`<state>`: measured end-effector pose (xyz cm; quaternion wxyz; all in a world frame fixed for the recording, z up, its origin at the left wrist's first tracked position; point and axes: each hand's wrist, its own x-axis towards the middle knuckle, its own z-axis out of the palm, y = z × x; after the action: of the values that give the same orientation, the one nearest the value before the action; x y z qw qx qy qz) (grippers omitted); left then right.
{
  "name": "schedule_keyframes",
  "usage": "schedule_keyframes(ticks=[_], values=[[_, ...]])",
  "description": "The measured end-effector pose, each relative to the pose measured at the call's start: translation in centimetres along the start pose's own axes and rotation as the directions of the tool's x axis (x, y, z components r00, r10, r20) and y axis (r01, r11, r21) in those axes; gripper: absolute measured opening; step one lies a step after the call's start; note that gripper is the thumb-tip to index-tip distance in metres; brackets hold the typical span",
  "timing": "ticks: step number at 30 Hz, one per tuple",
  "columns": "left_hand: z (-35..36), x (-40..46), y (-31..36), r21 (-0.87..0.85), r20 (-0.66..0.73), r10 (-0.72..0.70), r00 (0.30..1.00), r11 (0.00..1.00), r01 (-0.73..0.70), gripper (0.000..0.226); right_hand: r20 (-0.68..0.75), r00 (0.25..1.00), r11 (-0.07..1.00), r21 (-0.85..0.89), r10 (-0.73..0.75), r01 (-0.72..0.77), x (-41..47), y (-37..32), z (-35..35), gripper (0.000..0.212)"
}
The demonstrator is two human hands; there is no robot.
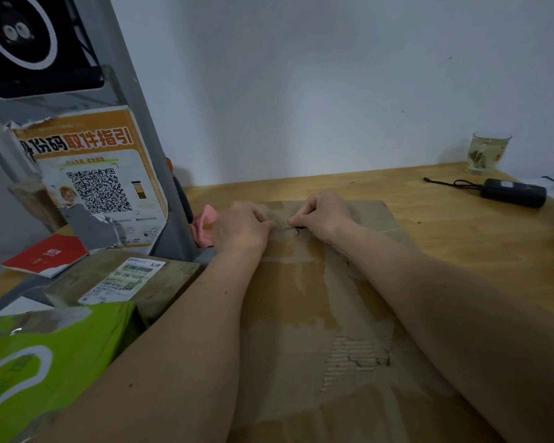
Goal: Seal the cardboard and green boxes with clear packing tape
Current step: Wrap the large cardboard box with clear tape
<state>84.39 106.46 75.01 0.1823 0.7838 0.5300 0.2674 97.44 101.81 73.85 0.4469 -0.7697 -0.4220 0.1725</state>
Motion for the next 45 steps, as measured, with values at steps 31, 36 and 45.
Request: schedule_keyframes(ticks=[31, 36, 45], values=[[1.0, 0.4, 0.6, -0.203, 0.238, 0.11, 0.965, 0.977, -0.061, 0.009, 0.01, 0.999, 0.999, -0.013, -0.039, 0.039, 0.9, 0.8, -1.5, 0.019], [1.7, 0.0, 1.8, -0.052, 0.115, 0.082, 0.99, 0.996, -0.076, 0.011, 0.032, 0.995, 0.995, -0.03, -0.09, 0.091, 0.7, 0.9, -1.4, 0.022], [1.1, -1.3, 5.6, 0.223, 0.308, 0.051, 0.95, 0.967, -0.124, 0.016, -0.123, 0.991, 0.971, 0.229, -0.045, 0.072, 1.2, 1.5, -2.0, 0.029]])
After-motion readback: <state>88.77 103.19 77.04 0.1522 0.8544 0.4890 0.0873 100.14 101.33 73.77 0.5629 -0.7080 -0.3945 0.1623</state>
